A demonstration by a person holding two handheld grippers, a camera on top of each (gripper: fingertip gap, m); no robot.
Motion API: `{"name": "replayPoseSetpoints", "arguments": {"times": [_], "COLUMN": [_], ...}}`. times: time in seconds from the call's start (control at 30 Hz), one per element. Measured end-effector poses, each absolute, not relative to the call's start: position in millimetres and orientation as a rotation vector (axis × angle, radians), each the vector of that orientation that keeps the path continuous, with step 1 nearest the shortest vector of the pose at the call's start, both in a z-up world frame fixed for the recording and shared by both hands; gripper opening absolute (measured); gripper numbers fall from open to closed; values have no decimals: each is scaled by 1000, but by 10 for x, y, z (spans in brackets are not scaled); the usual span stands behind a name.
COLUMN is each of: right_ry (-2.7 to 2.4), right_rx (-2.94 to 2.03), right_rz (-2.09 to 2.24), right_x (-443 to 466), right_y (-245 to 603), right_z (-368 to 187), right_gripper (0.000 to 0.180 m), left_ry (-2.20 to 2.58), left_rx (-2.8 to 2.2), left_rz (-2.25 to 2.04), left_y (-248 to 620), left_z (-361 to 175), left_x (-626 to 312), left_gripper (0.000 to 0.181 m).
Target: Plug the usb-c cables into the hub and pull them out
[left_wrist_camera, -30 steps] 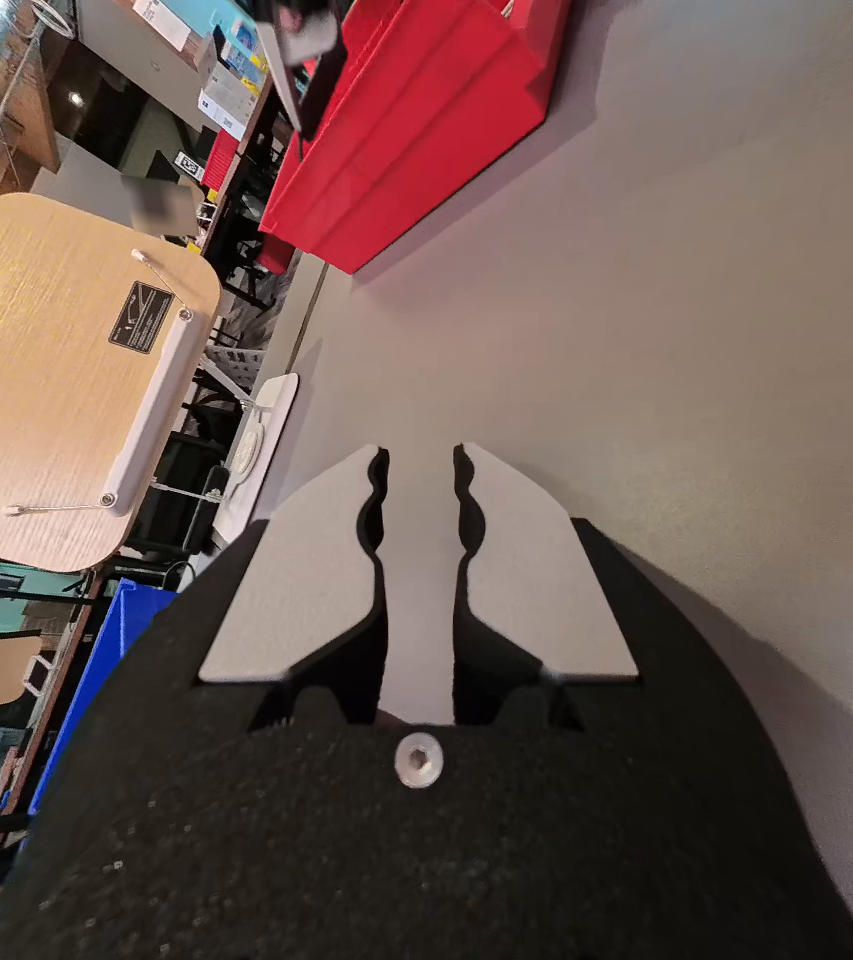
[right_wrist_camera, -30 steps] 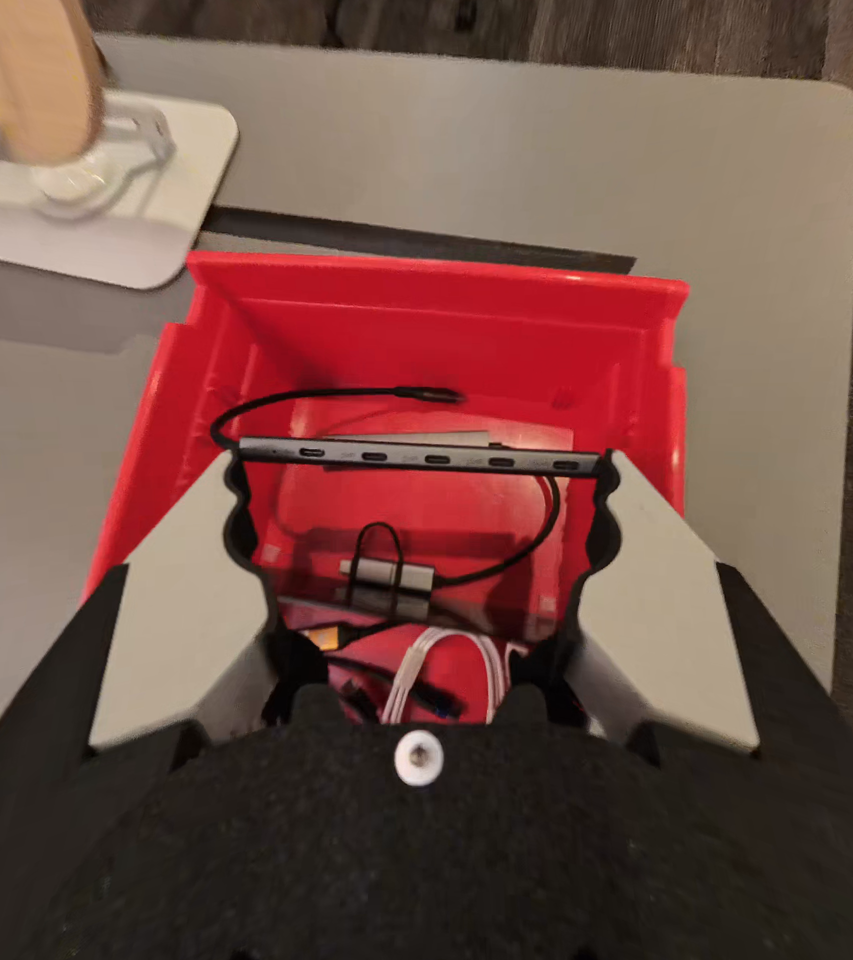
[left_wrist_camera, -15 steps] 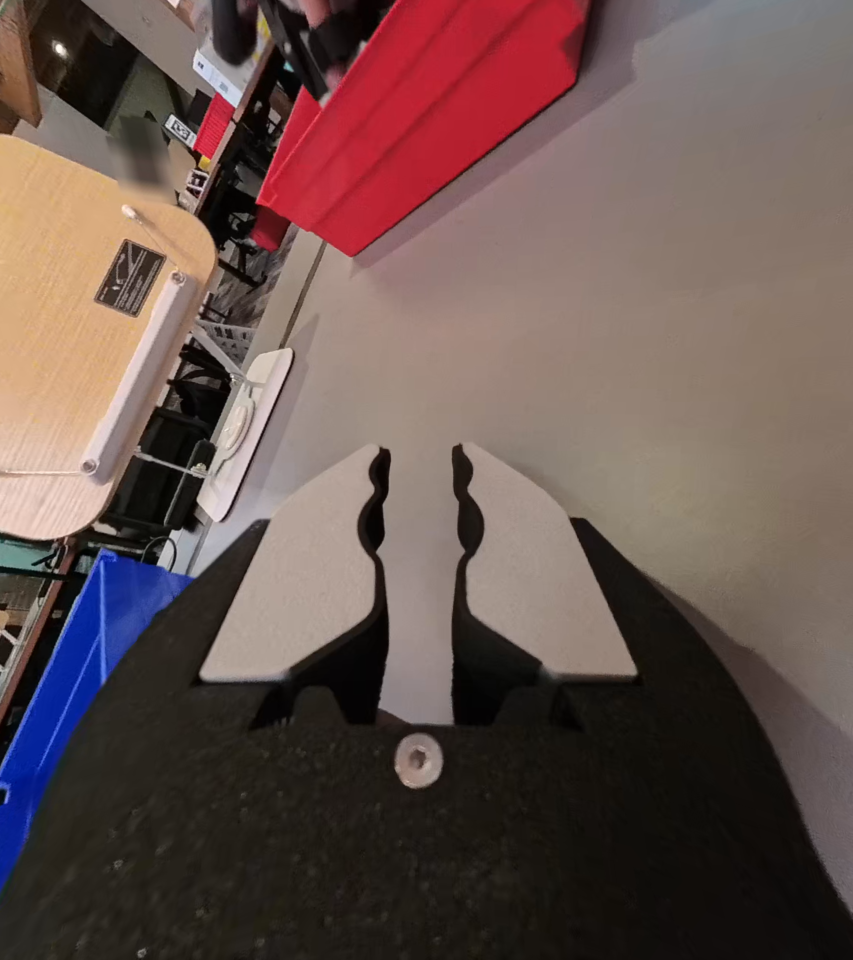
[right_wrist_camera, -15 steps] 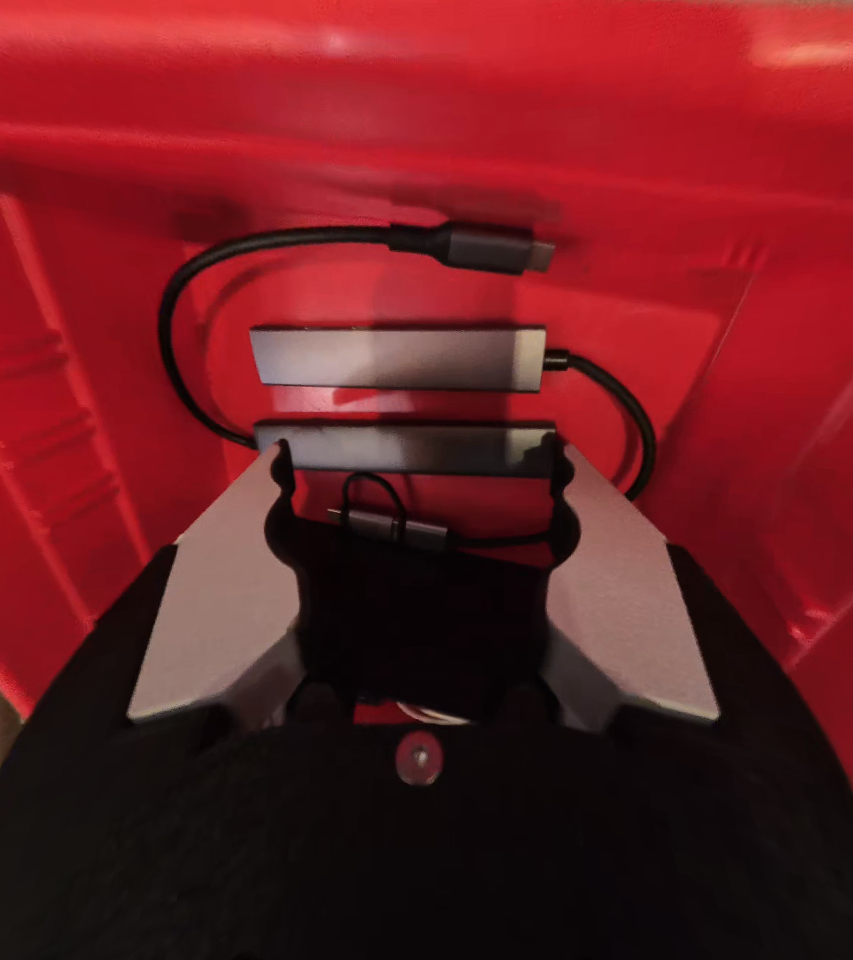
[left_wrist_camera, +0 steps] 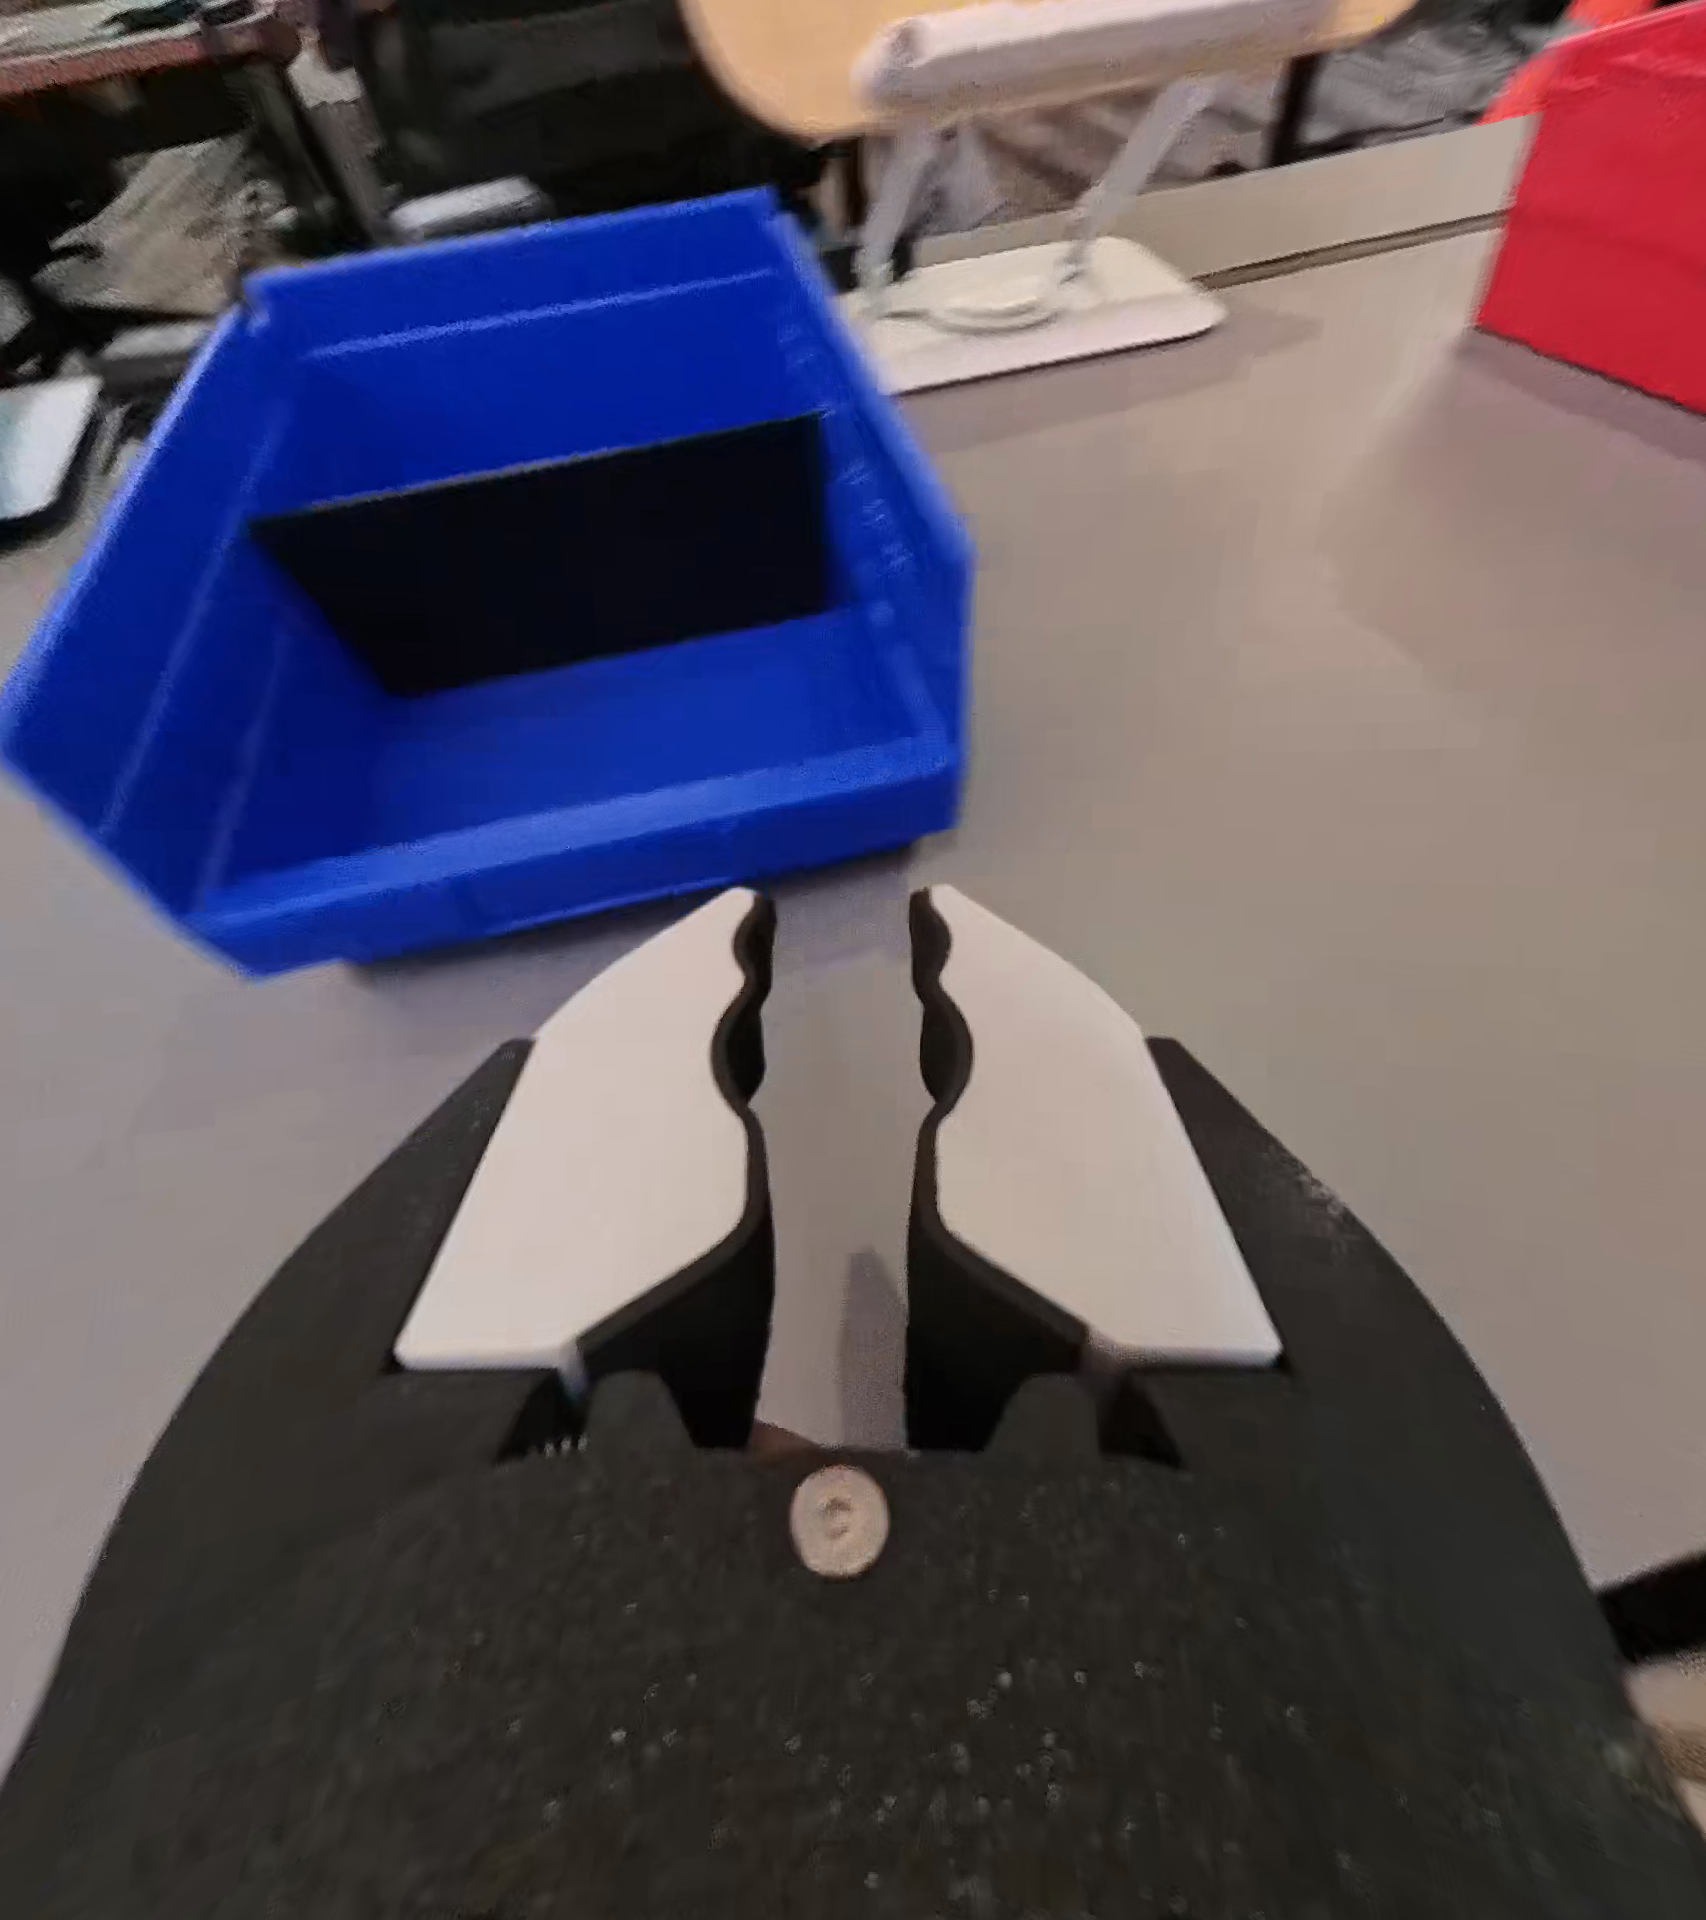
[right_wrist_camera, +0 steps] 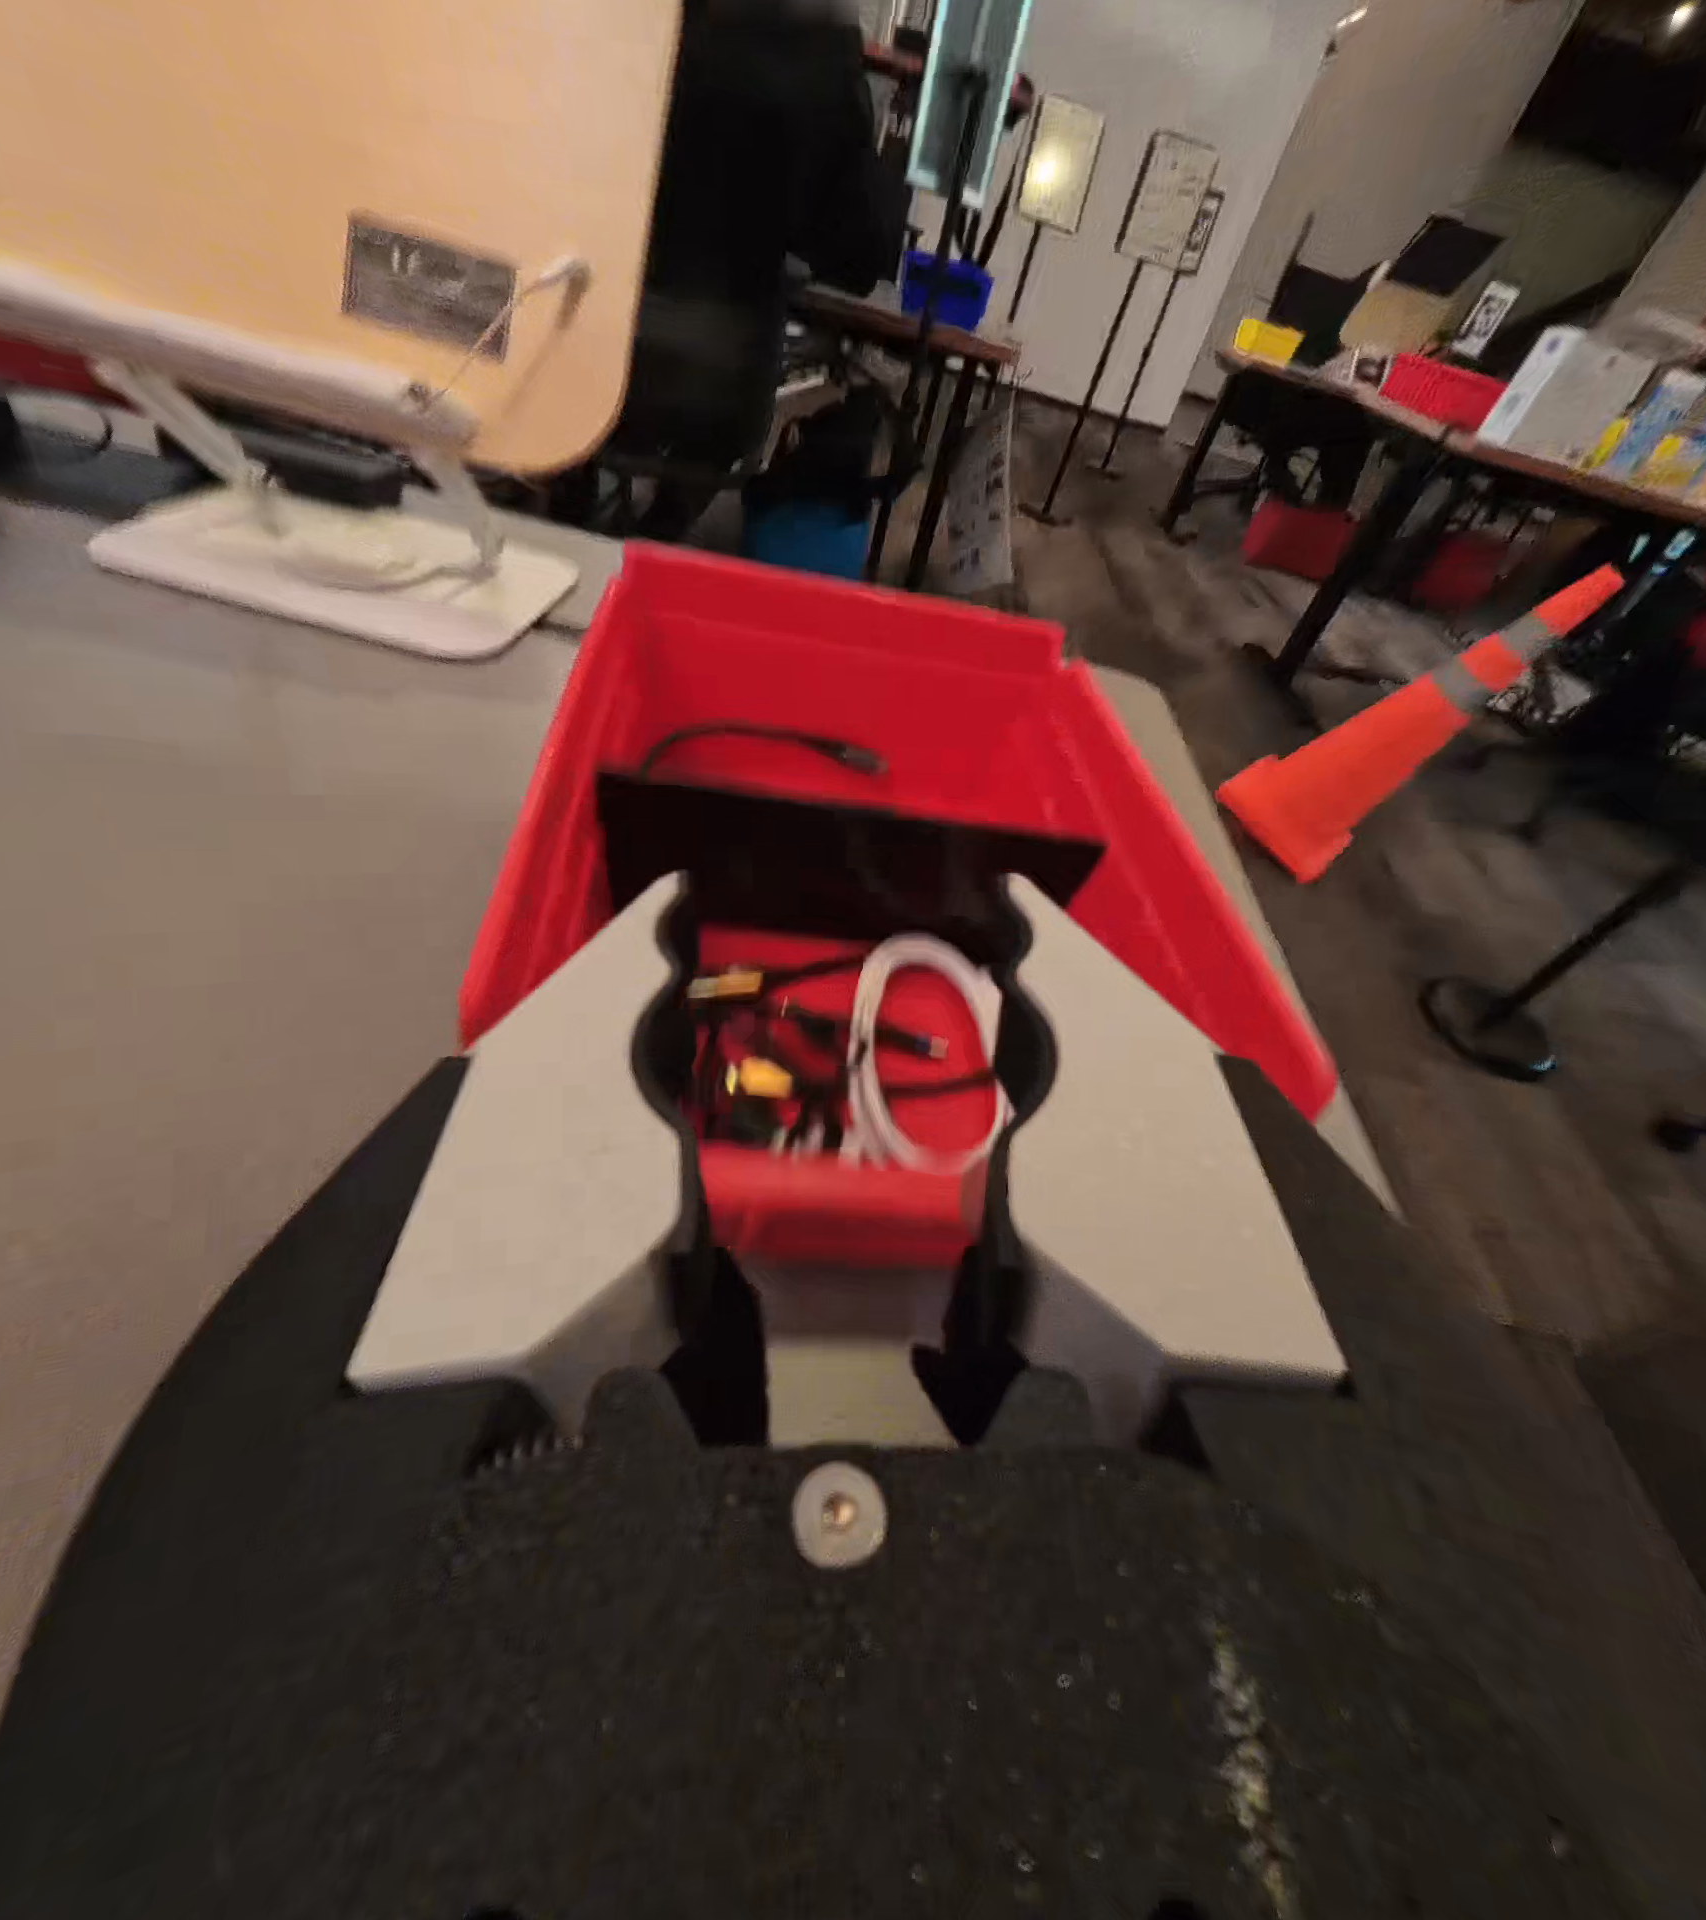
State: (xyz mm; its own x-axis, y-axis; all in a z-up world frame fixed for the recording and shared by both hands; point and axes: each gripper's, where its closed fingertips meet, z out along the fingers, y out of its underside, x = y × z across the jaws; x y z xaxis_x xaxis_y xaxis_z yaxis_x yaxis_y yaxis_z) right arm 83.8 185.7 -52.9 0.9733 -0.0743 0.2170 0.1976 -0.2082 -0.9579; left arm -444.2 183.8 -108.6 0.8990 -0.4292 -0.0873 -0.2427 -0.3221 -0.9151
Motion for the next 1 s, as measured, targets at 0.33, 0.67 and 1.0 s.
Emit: {"name": "replayPoseSetpoints", "arguments": {"times": [0.33,0.67,1.0], "right_ry": [18,34,38], "right_rx": [-1975,-2040,-2053], "right_rz": [140,174,155], "right_x": [680,684,719], "right_y": [1402,1421,1421], "right_z": [-1262,-1451,-1485], "right_gripper": [57,63,62], "left_ry": [275,330,359], "left_rx": [-2125,-2097,-2071], "left_rz": [-83,-121,-116], "left_y": [2154,2112,2110], "left_z": [-1569,-1511,-1478], "left_x": [-5122,-4969,-4919], "left_gripper": [25,26,26]}}
